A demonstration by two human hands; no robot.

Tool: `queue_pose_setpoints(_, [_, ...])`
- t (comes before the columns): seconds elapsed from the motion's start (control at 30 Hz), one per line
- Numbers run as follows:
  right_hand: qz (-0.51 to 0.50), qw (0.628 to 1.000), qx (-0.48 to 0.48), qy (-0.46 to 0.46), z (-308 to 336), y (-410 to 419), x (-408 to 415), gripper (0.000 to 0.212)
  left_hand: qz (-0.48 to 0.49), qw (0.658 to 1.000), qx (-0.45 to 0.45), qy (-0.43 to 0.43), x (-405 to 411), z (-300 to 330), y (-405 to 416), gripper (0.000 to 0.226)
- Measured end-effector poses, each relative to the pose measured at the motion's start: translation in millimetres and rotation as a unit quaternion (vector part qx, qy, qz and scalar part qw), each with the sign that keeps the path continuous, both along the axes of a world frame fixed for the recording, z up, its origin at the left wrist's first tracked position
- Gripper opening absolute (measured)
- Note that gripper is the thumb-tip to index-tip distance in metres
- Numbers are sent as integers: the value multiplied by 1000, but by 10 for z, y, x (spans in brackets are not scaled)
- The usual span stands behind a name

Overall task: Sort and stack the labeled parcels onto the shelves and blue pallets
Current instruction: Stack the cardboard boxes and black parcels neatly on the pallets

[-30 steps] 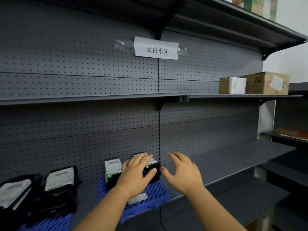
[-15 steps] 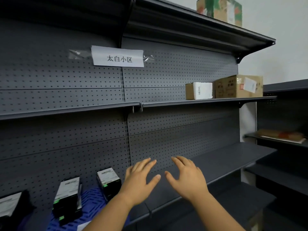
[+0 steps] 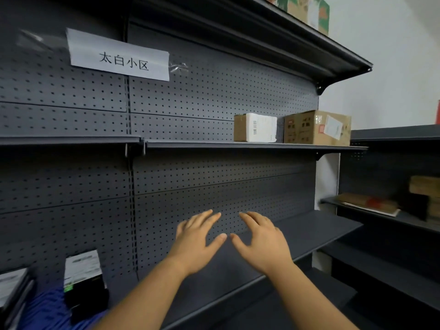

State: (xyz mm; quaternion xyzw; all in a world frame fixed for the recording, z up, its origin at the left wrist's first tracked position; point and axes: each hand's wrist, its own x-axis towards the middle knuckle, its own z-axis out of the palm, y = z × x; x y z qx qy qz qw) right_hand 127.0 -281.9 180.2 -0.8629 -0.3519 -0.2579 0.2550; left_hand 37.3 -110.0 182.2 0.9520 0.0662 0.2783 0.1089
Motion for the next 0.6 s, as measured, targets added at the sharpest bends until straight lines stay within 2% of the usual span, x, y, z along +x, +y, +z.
queue_pose_setpoints(0.37, [67,998,18,-2,96,-584,792,68,54,998,12,-3,573,133,-722,59])
queue_pose_setpoints(0.6, [121,991,47,-30,351,-974,1223,67,85,996,17,-35,905,376,-1263,62])
